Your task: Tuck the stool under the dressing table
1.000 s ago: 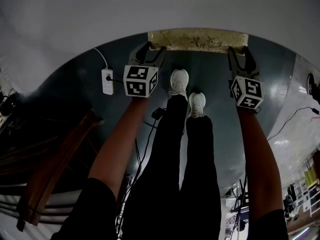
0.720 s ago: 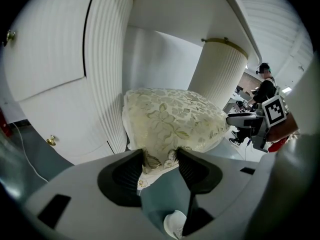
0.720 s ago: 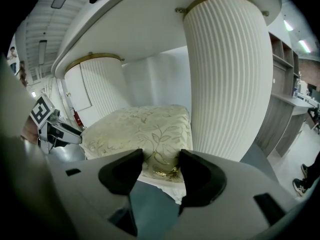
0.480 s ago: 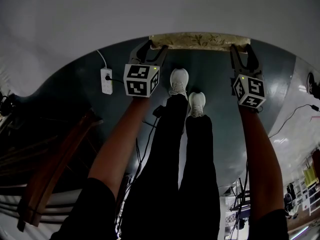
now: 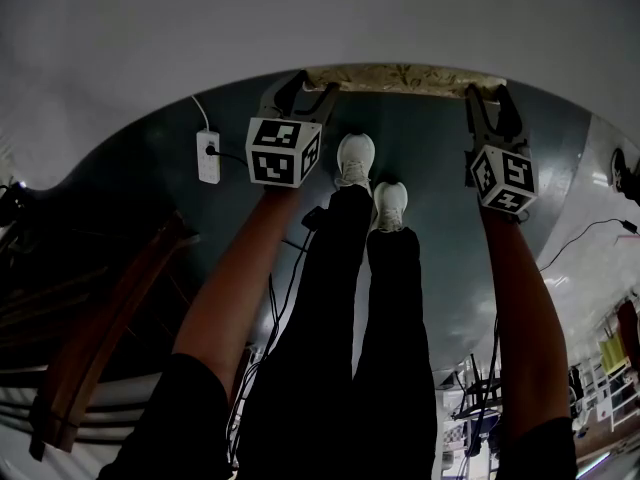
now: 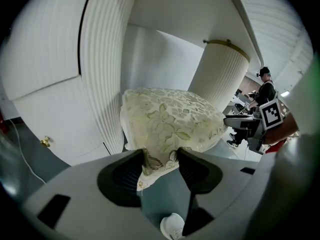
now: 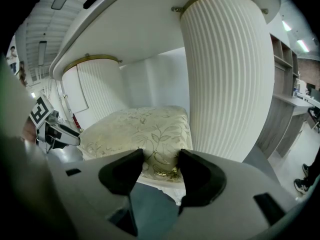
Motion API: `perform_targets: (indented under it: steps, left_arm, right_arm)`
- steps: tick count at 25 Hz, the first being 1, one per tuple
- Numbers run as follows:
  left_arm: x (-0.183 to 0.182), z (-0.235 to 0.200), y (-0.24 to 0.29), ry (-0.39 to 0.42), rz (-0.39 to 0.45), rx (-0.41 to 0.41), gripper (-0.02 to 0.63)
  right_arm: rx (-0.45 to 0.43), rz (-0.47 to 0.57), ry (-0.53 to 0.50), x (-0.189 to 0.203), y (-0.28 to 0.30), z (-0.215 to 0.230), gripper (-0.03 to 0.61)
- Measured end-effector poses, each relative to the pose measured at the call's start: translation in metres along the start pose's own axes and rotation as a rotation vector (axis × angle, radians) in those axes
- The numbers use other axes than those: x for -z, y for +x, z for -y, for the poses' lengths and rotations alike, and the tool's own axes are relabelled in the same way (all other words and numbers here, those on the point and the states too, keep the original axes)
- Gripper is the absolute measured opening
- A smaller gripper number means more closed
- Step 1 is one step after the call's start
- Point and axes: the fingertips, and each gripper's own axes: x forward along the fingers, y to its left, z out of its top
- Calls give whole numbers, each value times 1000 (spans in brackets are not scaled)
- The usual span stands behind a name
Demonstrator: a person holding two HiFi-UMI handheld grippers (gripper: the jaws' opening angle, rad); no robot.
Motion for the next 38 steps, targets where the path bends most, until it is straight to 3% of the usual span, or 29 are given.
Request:
perform_targets:
  steps: [17, 20, 23, 25, 29, 34, 38]
  left_arm:
    - [2, 5, -3, 42, 38, 23, 238]
    - [-3, 8, -17, 7, 62, 22, 238]
    - [-19, 10, -47, -51, 144, 26, 238]
    - [-36, 18, -72, -35, 198, 38, 238]
    - [-58, 49, -126, 12, 229, 83, 238]
    - [-93, 97, -201, 1, 270, 106, 239]
    - [-148, 144, -279, -20, 336, 162, 238]
  right_arm:
    - [-9, -10, -39, -4, -3, 4, 258]
    - [-33, -15, -54, -13, -13, -4, 259]
    - [-58, 12, -47, -35, -36, -19, 259]
    - [-88, 40, -52, -57, -56, -32, 259]
    - [-138, 67, -51, -87, -105, -59, 259]
    - [-138, 23, 6, -119, -174, -91, 259]
    - [-165, 69, 23, -188, -239, -121, 258]
